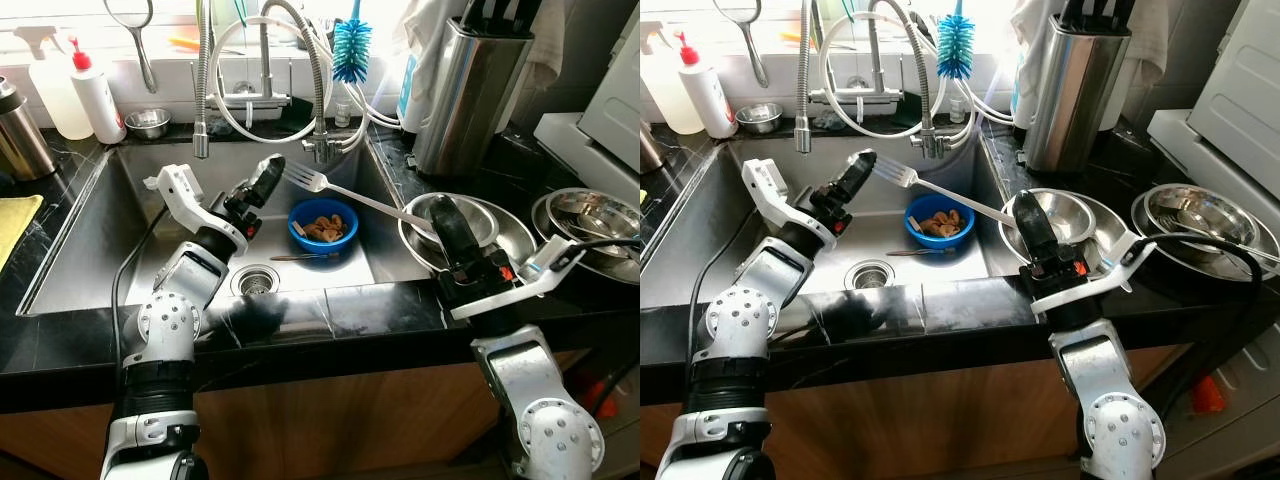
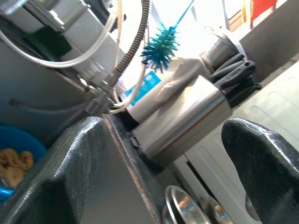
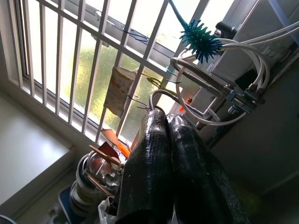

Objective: Kitchen organization

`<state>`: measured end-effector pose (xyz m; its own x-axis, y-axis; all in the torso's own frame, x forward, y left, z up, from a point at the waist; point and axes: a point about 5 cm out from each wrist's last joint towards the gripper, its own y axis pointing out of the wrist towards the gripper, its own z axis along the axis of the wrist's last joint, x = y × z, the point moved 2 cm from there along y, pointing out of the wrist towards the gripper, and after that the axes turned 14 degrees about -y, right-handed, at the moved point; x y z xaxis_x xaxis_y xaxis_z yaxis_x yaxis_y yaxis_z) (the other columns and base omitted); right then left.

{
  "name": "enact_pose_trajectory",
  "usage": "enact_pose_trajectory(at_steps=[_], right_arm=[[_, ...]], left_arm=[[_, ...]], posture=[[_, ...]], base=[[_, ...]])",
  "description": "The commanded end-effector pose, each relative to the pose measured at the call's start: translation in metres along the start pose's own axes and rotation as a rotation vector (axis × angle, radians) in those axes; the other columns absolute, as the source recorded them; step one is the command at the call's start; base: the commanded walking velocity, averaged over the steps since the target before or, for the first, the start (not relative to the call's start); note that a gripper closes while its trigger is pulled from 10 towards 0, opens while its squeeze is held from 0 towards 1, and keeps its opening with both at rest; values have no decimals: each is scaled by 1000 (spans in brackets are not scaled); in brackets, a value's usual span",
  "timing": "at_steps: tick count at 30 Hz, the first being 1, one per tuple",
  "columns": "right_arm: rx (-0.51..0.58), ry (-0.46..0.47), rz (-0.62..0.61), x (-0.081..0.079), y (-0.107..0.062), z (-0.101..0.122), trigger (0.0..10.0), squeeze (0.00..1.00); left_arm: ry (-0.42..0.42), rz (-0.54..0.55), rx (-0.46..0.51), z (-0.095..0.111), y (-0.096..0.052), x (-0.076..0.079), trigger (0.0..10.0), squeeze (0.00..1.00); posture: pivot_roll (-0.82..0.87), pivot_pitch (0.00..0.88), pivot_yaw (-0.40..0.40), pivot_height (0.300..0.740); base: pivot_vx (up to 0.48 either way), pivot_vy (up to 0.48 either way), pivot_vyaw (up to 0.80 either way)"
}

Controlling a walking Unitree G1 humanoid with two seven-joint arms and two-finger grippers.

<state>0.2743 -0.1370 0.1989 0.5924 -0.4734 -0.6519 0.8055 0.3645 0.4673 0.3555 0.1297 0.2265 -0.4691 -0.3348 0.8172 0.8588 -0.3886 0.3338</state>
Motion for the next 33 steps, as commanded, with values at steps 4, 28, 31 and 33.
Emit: enact_pose_trajectory(at_steps=[4, 28, 31, 33], right_arm=[[9, -5, 36, -8, 1, 1, 10000, 0], [31, -23, 22, -10, 1, 4, 10000, 0], [23, -26, 10, -8, 0, 3, 10000, 0], [19, -28, 4, -7, -1, 2, 10000, 0]], left_arm=[[-7, -27, -26, -3, 0, 10, 10000, 0], [67, 220, 208, 28, -4, -18, 10000, 0], [38, 187, 219, 30, -3, -13, 10000, 0], [13, 163, 227, 31, -2, -10, 10000, 0]], posture=[[-43, 0, -39, 740], [-43, 29, -50, 740], [-43, 29, -50, 740], [-43, 29, -50, 740]], base=[[0, 0, 0], [0, 0, 0], [0, 0, 0], [0, 0, 0]])
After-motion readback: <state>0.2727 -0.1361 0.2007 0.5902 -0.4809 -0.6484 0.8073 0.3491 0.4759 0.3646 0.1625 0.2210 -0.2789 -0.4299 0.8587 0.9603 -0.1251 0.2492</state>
